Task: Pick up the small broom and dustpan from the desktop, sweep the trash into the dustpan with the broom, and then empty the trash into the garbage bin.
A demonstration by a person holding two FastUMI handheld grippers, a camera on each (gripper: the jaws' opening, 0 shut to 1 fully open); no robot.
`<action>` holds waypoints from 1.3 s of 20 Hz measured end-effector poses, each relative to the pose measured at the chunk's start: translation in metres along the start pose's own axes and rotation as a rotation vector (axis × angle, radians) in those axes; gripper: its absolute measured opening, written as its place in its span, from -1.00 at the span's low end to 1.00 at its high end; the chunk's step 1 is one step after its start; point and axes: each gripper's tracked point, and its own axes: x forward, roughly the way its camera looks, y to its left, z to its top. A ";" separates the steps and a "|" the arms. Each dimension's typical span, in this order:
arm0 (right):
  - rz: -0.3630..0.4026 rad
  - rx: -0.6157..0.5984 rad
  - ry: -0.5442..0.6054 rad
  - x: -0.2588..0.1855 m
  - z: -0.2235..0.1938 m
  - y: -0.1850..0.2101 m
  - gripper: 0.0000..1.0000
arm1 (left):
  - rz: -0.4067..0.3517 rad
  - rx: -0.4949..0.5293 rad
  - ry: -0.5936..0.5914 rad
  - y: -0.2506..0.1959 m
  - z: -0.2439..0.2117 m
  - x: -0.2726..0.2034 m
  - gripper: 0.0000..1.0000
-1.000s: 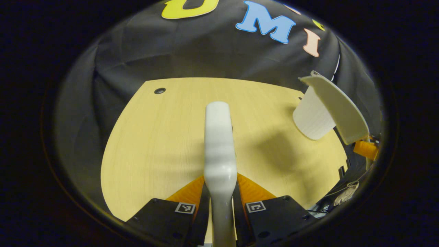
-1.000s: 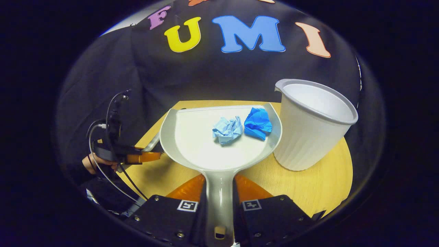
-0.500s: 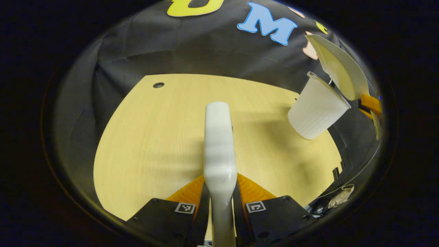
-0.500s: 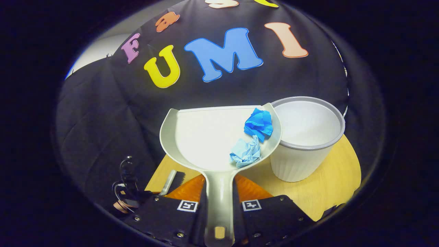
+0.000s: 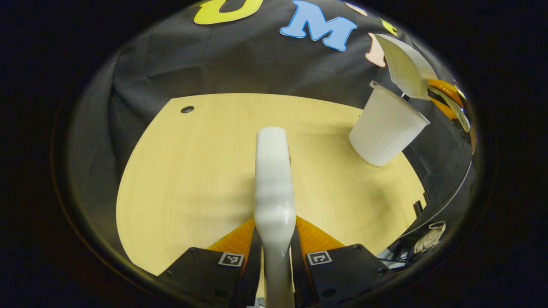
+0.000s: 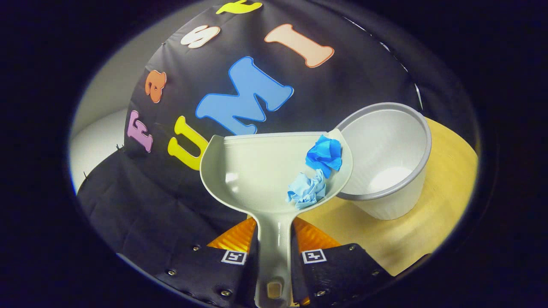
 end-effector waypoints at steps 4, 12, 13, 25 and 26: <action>0.058 0.188 -0.054 -0.007 0.013 -0.007 -0.36 | -0.008 0.003 0.017 -0.003 -0.006 -0.001 -0.26; 0.195 0.566 -0.123 -0.022 0.029 -0.019 -0.36 | -0.017 0.037 0.032 -0.017 -0.007 -0.002 -0.20; 0.223 0.601 -0.127 -0.022 0.029 -0.019 -0.36 | -0.018 0.040 0.035 -0.019 -0.009 -0.001 -0.17; 0.177 0.402 -0.076 -0.024 0.009 -0.010 -0.36 | 0.000 0.019 0.027 -0.015 -0.009 -0.006 -0.24; 0.152 0.343 -0.071 -0.022 0.003 -0.007 -0.36 | 0.003 0.009 0.025 -0.013 -0.009 -0.007 -0.22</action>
